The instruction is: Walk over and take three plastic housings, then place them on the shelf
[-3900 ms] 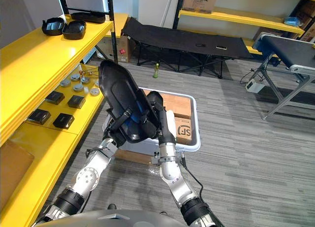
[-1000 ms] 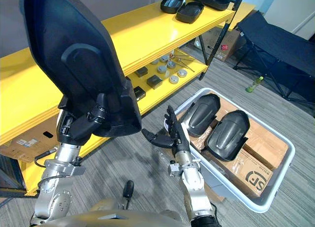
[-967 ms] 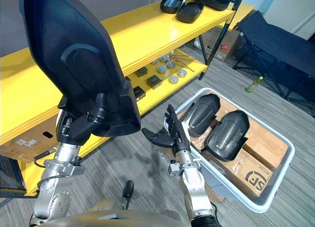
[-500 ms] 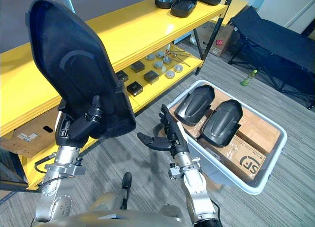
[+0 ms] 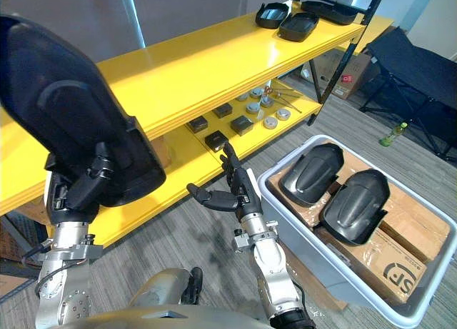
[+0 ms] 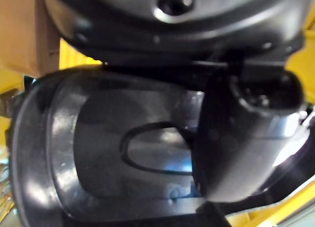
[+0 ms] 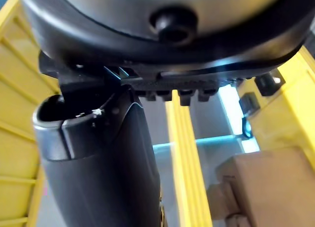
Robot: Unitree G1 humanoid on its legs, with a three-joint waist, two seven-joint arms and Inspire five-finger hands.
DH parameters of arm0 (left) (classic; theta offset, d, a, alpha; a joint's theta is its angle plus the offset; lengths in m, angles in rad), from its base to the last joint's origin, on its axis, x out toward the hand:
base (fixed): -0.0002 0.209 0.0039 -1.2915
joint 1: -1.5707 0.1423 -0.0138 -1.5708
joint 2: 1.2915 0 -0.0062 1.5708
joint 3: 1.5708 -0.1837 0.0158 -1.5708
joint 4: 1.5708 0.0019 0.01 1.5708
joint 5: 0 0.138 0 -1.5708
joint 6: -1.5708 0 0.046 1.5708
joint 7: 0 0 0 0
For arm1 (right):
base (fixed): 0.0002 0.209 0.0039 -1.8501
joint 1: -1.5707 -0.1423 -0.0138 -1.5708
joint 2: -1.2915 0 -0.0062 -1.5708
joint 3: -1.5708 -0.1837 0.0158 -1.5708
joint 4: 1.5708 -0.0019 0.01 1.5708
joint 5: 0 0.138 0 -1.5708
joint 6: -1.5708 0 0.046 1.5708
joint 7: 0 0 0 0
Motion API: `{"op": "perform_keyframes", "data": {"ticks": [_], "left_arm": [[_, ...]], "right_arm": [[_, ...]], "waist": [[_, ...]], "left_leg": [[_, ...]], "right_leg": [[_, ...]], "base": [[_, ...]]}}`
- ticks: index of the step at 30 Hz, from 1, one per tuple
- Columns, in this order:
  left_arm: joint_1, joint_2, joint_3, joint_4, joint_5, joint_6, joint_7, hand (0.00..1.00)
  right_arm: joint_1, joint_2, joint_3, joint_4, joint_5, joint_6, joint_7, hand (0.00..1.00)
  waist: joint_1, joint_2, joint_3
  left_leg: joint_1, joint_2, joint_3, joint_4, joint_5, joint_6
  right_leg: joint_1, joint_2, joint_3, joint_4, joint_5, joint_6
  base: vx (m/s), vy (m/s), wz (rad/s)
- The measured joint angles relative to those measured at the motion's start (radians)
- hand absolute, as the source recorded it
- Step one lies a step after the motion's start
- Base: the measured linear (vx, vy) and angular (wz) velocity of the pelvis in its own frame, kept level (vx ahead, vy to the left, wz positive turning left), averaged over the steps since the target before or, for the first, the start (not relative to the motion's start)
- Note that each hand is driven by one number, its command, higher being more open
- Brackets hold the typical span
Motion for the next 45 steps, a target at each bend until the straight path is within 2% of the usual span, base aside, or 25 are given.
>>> {"op": "perform_keyframes", "data": {"ticks": [1,2,4,6,8,9,11,13,14,15,16,17,20,21,24,25,26,27,29,32,36,39,41,42,45], "left_arm": [[0.007,0.001,0.004,-0.002,-0.006,-0.004,0.016,0.00],[0.009,-0.003,0.015,-0.002,-0.006,-0.004,0.026,0.00],[0.008,-0.004,0.014,-0.002,-0.015,-0.004,0.045,0.00],[0.010,-0.004,-0.013,-0.001,-0.033,-0.005,0.051,0.00],[0.020,-0.006,-0.046,0.001,-0.034,-0.007,0.051,0.00],[0.023,-0.006,-0.053,0.001,-0.032,-0.010,0.051,0.00],[0.024,-0.007,-0.057,0.001,-0.033,-0.039,0.049,0.00],[0.024,-0.007,-0.050,-0.015,-0.054,-0.053,0.045,0.00],[0.030,-0.011,-0.044,-0.031,-0.080,-0.069,0.039,0.00],[0.046,-0.042,-0.029,-0.032,-0.105,-0.085,0.039,0.00],[0.054,-0.049,-0.026,-0.034,-0.110,-0.088,0.039,0.00],[0.072,-0.065,-0.012,-0.034,-0.117,-0.103,0.040,0.00],[0.054,-0.065,-0.024,-0.026,-0.110,-0.102,0.037,0.00],[0.045,-0.060,-0.037,-0.006,-0.104,-0.102,0.029,0.00],[-0.005,-0.056,-0.079,0.042,-0.059,-0.100,0.013,0.00],[-0.027,-0.055,-0.107,0.053,-0.032,-0.099,0.005,0.00],[-0.043,-0.051,-0.134,0.054,-0.011,-0.097,-0.001,0.00],[-0.056,-0.042,-0.141,0.062,-0.001,-0.095,-0.008,0.00],[-0.114,0.011,-0.155,0.073,0.018,-0.076,-0.015,0.00],[-0.137,0.039,-0.150,0.074,0.022,-0.009,-0.027,0.00],[-0.145,0.061,-0.152,0.071,0.081,0.079,-0.034,0.00],[-0.174,0.086,-0.196,0.071,0.136,0.175,-0.022,0.00],[-0.214,0.104,-0.229,0.073,0.142,0.232,0.003,0.00],[-0.266,0.108,-0.258,0.093,0.142,0.285,0.025,0.00],[-0.390,0.114,-0.291,0.232,0.150,0.384,0.092,0.00]], "right_arm": [[-0.006,0.005,0.004,0.003,0.001,0.000,-0.004,1.00],[-0.015,0.010,0.007,0.002,0.001,-0.002,-0.010,1.00],[-0.027,0.007,0.006,-0.009,0.002,-0.004,-0.018,1.00],[-0.020,0.003,-0.009,-0.048,0.002,-0.005,-0.033,1.00],[0.010,0.004,-0.022,-0.122,0.003,-0.021,-0.062,1.00],[0.021,0.004,-0.022,-0.147,0.003,-0.028,-0.067,1.00],[0.036,0.001,-0.019,-0.258,0.003,-0.075,-0.090,1.00],[0.030,-0.005,-0.023,-0.329,0.003,-0.116,-0.102,1.00],[0.015,-0.012,-0.022,-0.364,0.002,-0.146,-0.104,1.00],[-0.011,-0.033,-0.022,-0.370,0.007,-0.162,-0.099,1.00],[-0.014,-0.037,-0.022,-0.371,0.013,-0.162,-0.097,1.00],[-0.020,-0.044,-0.030,-0.383,0.072,-0.161,-0.070,1.00],[-0.021,-0.054,-0.092,-0.385,0.146,-0.147,-0.046,1.00],[-0.020,-0.040,-0.130,-0.364,0.161,-0.141,-0.043,1.00],[-0.018,-0.021,-0.201,-0.333,0.186,-0.142,-0.046,1.00],[-0.017,-0.023,-0.229,-0.307,0.184,-0.148,-0.058,1.00],[-0.017,-0.032,-0.247,-0.282,0.181,-0.148,-0.070,1.00],[-0.016,-0.026,-0.248,-0.265,0.179,-0.148,-0.082,1.00],[-0.014,-0.005,-0.245,-0.249,0.179,-0.145,-0.111,1.00],[-0.004,0.010,-0.249,-0.253,0.180,-0.135,-0.112,1.00],[0.055,0.046,-0.245,-0.316,0.179,-0.065,-0.089,1.00],[0.124,0.044,-0.251,-0.365,0.188,-0.028,-0.052,1.00],[0.128,0.045,-0.255,-0.369,0.184,-0.029,-0.052,1.00],[0.128,0.044,-0.265,-0.377,0.171,-0.029,-0.074,1.00],[0.127,0.044,-0.304,-0.432,0.138,-0.032,-0.107,1.00]], "waist": [[0.002,0.000,0.000],[0.005,0.003,0.001],[0.007,0.012,0.001],[0.002,0.030,0.003],[-0.008,0.034,0.004],[-0.009,0.030,0.003],[-0.008,0.000,-0.008],[-0.008,-0.024,-0.031],[-0.001,-0.045,-0.038],[0.000,-0.021,-0.050],[0.002,-0.013,-0.057],[0.014,0.004,-0.080],[-0.004,0.030,-0.067],[-0.009,0.025,-0.056],[-0.024,0.029,-0.058],[-0.037,0.041,-0.062],[-0.039,0.060,-0.064],[-0.039,0.060,-0.065],[-0.054,0.020,-0.046],[-0.072,-0.012,-0.042],[-0.091,-0.019,-0.042],[-0.104,-0.022,-0.044],[-0.124,-0.027,-0.048],[-0.132,-0.028,-0.048],[-0.180,-0.031,-0.051]], "left_leg": [[0.032,0.001,-0.012,-0.032,0.003,0.003],[0.057,0.002,-0.024,-0.057,0.010,-0.009],[0.085,0.002,-0.052,-0.088,0.010,-0.011],[0.104,0.000,-0.101,-0.102,0.008,-0.014],[0.153,-0.011,-0.170,-0.106,0.006,-0.019],[0.170,-0.018,-0.189,-0.102,0.002,-0.025],[0.210,-0.045,-0.241,-0.074,-0.034,-0.068],[0.211,-0.045,-0.238,-0.061,-0.099,-0.063],[0.212,-0.024,-0.205,-0.026,-0.164,-0.061],[0.215,0.058,-0.151,0.015,-0.215,-0.092],[0.217,0.077,-0.141,0.016,-0.223,-0.101],[0.232,0.142,-0.109,0.023,-0.209,-0.133],[0.121,0.194,-0.061,0.281,-0.167,-0.173],[0.082,0.230,0.007,0.334,-0.182,-0.178],[0.071,0.278,0.094,0.151,-0.164,-0.184],[0.077,0.284,0.107,0.016,-0.085,-0.181],[0.084,0.290,0.109,-0.063,0.050,-0.206],[0.096,0.282,0.119,-0.074,0.052,-0.202],[0.135,0.229,0.140,-0.159,0.081,-0.182],[0.166,0.189,0.166,-0.220,0.098,-0.163],[0.186,0.180,0.190,-0.248,0.099,-0.157],[0.216,0.183,0.225,-0.273,0.100,-0.158],[0.218,0.184,0.244,-0.285,0.101,-0.158],[0.222,0.189,0.260,-0.290,0.103,-0.159],[0.258,0.192,0.313,-0.321,0.102,-0.167]], "right_leg": [[-0.023,0.020,-0.006,-0.028,-0.031,0.021],[-0.040,0.048,-0.010,-0.110,-0.054,0.028],[-0.089,0.104,0.004,-0.238,-0.052,0.031],[-0.151,0.149,0.065,-0.348,-0.026,0.063],[-0.186,0.156,0.143,-0.460,0.016,0.122],[-0.184,0.153,0.153,-0.479,0.022,0.130],[-0.163,0.121,0.177,-0.496,0.071,0.101],[-0.136,0.121,0.181,-0.498,0.093,0.088],[-0.100,0.124,0.174,-0.515,0.154,0.099],[-0.063,0.158,0.124,-0.507,0.145,0.083],[-0.060,0.169,0.118,-0.510,0.138,0.079],[-0.032,0.209,0.091,-0.515,0.106,0.057],[0.047,0.236,0.016,-0.553,0.093,0.039],[0.110,0.234,-0.007,-0.597,0.093,0.037],[0.176,0.214,-0.045,-0.660,0.100,0.050],[0.192,0.207,-0.054,-0.674,0.106,0.059],[0.198,0.209,-0.048,-0.685,0.110,0.069],[0.200,0.202,-0.032,-0.685,0.113,0.074],[0.193,0.159,-0.011,-0.699,0.124,0.091],[0.197,0.127,0.011,-0.729,0.143,0.121],[0.195,0.120,0.051,-0.738,0.155,0.123],[0.194,0.123,0.090,-0.741,0.158,0.123],[0.183,0.124,0.111,-0.747,0.163,0.124],[0.177,0.130,0.132,-0.757,0.176,0.121],[0.169,0.135,0.189,-0.760,0.183,0.120]], "base": [[0.27,0.074,0.13],[0.26,0.066,0.09],[0.24,0.036,0.31],[0.24,-0.006,0.74],[0.30,-0.101,1.03],[0.31,-0.147,1.03],[0.30,-0.214,1.26],[0.28,-0.282,1.09],[0.25,-0.349,0.90],[0.30,-0.416,0.63],[0.32,-0.391,0.37],[0.34,-0.346,0.40],[0.25,-0.193,0.59],[0.24,-0.104,0.37],[0.20,-0.045,0.39],[0.16,0.104,0.17],[0.16,0.149,-0.01],[0.14,0.166,-0.18],[0.09,0.153,-0.12],[0.06,0.126,-0.12],[0.04,0.065,-0.11],[0.00,0.009,-0.31],[-0.02,0.009,-0.30],[-0.05,0.015,-0.41],[-0.07,0.028,-0.53]]}}
